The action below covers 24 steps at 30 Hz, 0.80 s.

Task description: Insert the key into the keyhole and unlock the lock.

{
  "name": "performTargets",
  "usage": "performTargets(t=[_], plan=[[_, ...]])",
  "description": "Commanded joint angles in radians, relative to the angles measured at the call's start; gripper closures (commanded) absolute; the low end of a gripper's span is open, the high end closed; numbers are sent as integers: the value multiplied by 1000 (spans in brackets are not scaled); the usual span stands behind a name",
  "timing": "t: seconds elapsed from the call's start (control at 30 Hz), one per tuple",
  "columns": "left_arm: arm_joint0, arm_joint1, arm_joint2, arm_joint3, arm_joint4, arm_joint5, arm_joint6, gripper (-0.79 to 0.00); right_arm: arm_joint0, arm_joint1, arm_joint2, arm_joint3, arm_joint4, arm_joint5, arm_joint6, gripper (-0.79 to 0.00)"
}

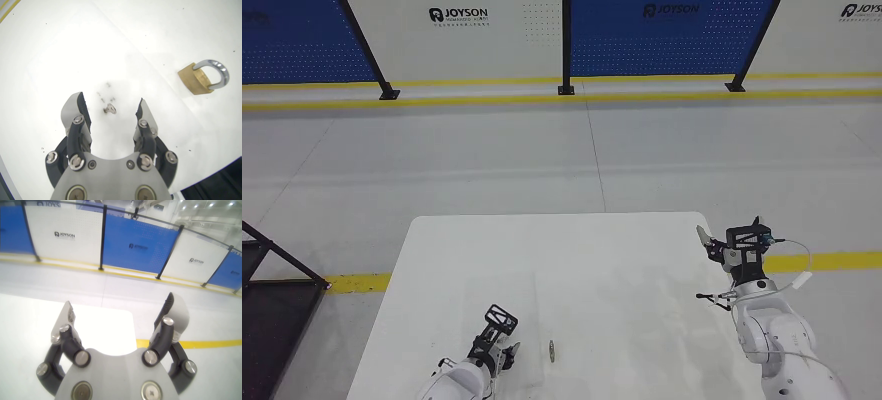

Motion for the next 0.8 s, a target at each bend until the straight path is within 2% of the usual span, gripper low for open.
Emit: performTargets(t=[0.0, 0.43, 0.57, 0.7, 0.77], plan=[[-5, 0, 7, 7, 18, 1, 4, -252, 0, 0, 0, 0, 0, 0, 0, -785], [-15, -2, 17, 36, 51, 41, 29, -95, 0, 0, 0, 0, 0, 0, 0, -785], [-11, -1, 12, 31, 50, 44, 37, -92, 0, 0, 0, 0, 0, 0, 0, -785], [-5, 0, 6, 25, 50, 42, 40, -200, 0, 0, 0, 0, 0, 0, 0, -785], [-3, 0, 4, 23, 50, 41, 42, -194, 0, 0, 0, 0, 0, 0, 0, -785]])
